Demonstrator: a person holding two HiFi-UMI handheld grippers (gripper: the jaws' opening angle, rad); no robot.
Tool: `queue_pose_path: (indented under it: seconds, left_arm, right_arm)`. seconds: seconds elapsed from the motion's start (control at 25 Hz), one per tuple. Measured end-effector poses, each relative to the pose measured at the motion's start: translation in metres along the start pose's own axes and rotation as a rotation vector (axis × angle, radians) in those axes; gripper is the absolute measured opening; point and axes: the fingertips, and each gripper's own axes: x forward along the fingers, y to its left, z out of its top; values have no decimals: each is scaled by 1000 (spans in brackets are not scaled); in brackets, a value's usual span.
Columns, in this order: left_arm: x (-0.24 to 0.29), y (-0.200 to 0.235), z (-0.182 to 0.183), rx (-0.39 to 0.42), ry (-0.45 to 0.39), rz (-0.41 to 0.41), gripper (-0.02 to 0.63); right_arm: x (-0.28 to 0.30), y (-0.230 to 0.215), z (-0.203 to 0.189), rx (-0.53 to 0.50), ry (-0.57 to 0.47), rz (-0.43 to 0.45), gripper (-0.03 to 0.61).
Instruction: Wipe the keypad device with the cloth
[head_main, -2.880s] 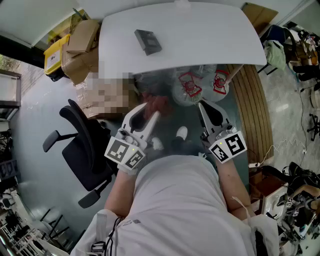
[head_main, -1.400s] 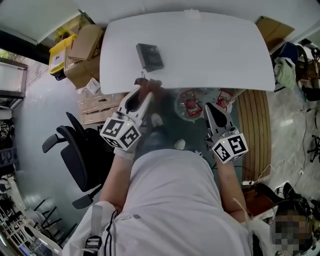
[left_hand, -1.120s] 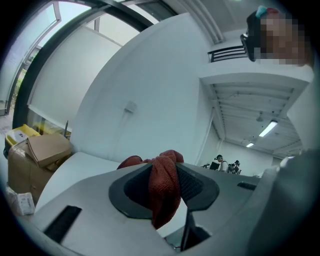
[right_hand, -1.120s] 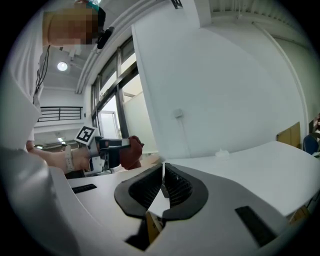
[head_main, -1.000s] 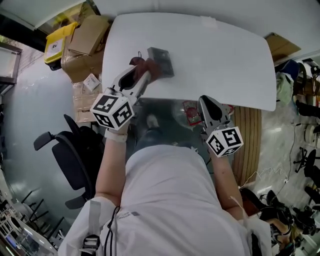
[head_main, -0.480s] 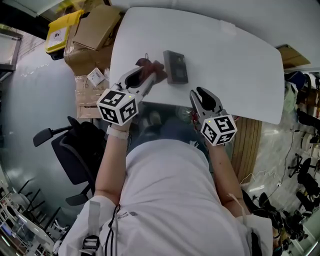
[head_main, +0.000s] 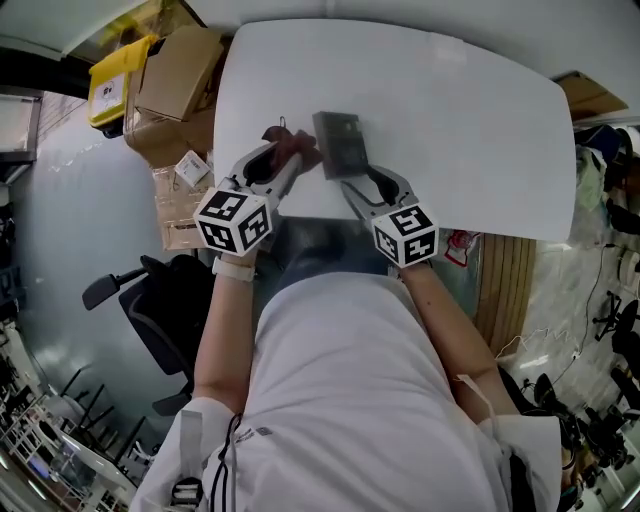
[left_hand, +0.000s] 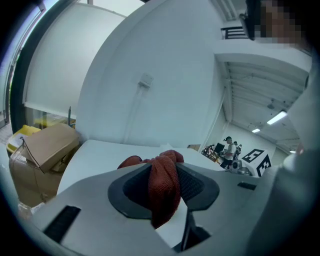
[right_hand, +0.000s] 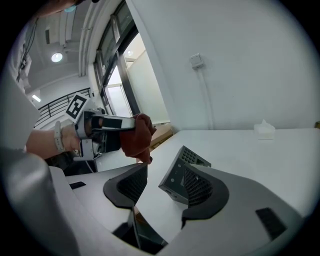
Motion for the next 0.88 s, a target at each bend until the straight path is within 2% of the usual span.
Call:
queue_pose_path:
  seconds: [0.2, 0.4, 0.56, 0.76, 0.88]
  left_arm:
    - [14, 2, -1, 46, 14, -4, 135]
    - [46, 17, 5, 102, 40, 32, 135]
    - [76, 26, 10, 128, 58, 23, 135]
    - [113, 33, 5, 188, 129, 23, 135]
    - [130, 35, -8, 199, 194, 9, 135]
  right_arm:
    - [24, -12, -4, 44, 4, -11, 223]
    - [45, -15, -8, -12, 37, -16, 229]
    - [56, -11, -21, -55, 96, 5, 232]
    - [68, -10, -35, -132, 141, 10, 232]
    - [71, -10, -38, -133, 136, 14, 232]
